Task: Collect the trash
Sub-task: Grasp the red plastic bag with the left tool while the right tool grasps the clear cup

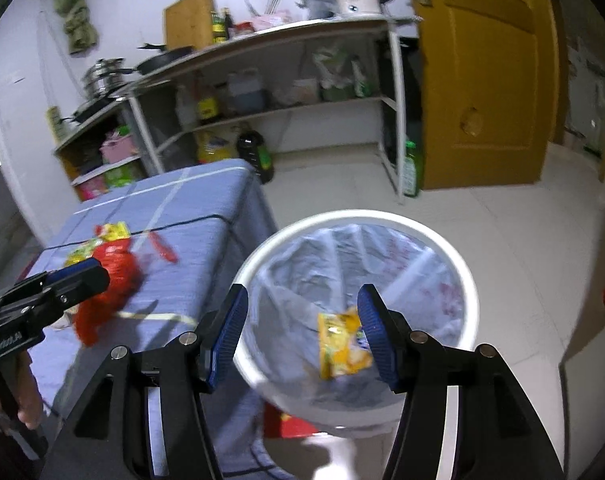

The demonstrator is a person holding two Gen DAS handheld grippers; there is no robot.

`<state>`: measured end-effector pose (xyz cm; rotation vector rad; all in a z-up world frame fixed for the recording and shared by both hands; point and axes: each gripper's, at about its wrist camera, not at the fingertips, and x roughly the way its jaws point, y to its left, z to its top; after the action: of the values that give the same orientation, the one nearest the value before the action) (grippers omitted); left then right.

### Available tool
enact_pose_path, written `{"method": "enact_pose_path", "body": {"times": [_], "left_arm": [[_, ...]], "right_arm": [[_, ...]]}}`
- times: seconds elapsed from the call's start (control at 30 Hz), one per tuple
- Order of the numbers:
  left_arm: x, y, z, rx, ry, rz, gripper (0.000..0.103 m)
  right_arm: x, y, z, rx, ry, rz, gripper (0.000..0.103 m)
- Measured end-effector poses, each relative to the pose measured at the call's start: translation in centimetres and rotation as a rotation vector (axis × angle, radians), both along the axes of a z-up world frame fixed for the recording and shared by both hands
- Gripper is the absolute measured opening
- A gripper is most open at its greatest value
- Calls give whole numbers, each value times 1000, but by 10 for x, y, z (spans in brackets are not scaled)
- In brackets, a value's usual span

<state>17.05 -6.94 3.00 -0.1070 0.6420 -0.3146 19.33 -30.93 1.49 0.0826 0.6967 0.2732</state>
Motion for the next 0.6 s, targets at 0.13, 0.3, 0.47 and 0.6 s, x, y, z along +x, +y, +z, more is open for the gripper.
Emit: {"method": "enact_pose_path", "body": {"times": [0.13, 0.3, 0.47, 0.6], "left_arm": [[-13, 32, 2, -2, -8, 68, 56], [-13, 48, -15, 42, 11, 113, 57], [0, 53, -37, 63, 55, 146, 57], [8, 51, -48, 76, 80, 143, 57]], "right_arm": [[-11, 29, 10, 13, -35, 65, 58], [-16, 64, 12, 13, -42, 142, 58], [-11, 83, 6, 5, -19, 179, 58], [-4, 87, 0, 1, -1, 187, 58]]}}
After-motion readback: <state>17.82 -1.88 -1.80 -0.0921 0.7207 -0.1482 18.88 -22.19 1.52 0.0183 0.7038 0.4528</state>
